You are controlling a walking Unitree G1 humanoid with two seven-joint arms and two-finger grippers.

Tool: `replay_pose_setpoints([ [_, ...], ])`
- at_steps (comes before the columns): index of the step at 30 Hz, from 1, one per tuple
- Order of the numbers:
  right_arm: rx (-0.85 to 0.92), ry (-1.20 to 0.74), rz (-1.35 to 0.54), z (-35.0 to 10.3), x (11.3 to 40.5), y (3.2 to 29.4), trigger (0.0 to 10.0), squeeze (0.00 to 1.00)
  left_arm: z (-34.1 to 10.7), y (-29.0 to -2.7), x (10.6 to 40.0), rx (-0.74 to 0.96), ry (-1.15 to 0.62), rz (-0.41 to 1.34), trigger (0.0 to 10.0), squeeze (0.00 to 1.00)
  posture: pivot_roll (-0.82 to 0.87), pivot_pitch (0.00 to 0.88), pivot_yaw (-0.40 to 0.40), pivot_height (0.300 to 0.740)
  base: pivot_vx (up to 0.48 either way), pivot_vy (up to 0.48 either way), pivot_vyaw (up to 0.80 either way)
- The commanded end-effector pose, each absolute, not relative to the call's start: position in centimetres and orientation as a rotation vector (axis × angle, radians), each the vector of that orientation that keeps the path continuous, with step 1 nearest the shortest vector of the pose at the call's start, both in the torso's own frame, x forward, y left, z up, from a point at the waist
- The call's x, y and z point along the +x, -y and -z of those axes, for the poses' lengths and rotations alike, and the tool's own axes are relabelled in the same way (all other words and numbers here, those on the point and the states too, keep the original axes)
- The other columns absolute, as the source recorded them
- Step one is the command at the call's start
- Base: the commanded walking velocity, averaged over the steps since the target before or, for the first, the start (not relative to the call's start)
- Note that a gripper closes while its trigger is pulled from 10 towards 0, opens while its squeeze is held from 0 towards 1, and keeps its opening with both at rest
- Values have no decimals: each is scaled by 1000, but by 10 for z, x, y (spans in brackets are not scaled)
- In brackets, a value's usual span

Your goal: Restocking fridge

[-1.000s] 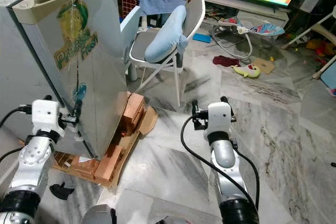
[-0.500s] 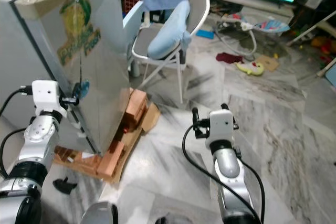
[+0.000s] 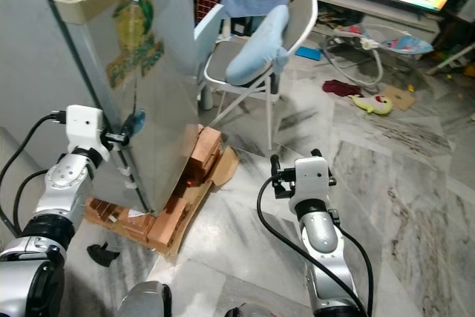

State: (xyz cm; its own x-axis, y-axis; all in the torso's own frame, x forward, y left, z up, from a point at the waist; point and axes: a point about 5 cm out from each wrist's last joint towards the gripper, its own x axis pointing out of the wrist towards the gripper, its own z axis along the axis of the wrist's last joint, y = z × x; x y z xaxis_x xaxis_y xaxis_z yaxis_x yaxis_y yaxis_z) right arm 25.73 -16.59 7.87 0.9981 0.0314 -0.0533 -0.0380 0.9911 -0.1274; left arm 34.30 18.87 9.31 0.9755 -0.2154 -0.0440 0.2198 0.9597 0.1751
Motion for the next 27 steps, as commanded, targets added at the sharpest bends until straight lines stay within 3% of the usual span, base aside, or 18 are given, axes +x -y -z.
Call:
replay_pose_setpoints([
  [1, -129, -51, -15, -81, 259, 169, 10000, 0, -107, -162, 350, 232, 37, 356, 10000, 0, -42, 23, -88, 740, 0, 0, 0],
  [11, -130, -49, 5, -80, 263, 170, 10000, 0, -108, -148, 352, 221, 29, 430, 10000, 0, -39, 15, -82, 740, 0, 0, 0],
  [13, -125, -49, 8, -80, 263, 170, 10000, 0, -109, -131, 350, 187, 45, 503, 10000, 0, -39, 15, -82, 740, 0, 0, 0],
  [17, -121, -46, 7, -80, 261, 167, 10000, 0, -105, -67, 322, 197, 78, 841, 10000, 0, -29, 9, -84, 740, 0, 0, 0],
  [19, -116, -35, 11, -81, 262, 166, 10000, 0, -96, -53, 311, 223, 71, 908, 10000, 0, -31, 4, -80, 740, 0, 0, 0],
  [23, -114, -22, 18, -83, 264, 165, 10000, 0, -88, -59, 312, 248, 47, 880, 10000, 0, -32, 2, -77, 740, 0, 0, 0],
  [26, -113, -17, 21, -84, 265, 166, 10000, 0, -85, -75, 317, 263, 25, 811, 10000, 0, -27, 0, -76, 740, 0, 0, 0],
  [27, -112, -11, 21, -84, 265, 166, 10000, 0, -80, -95, 320, 294, -6, 740, 10000, 0, -21, 0, -76, 740, 0, 0, 0],
])
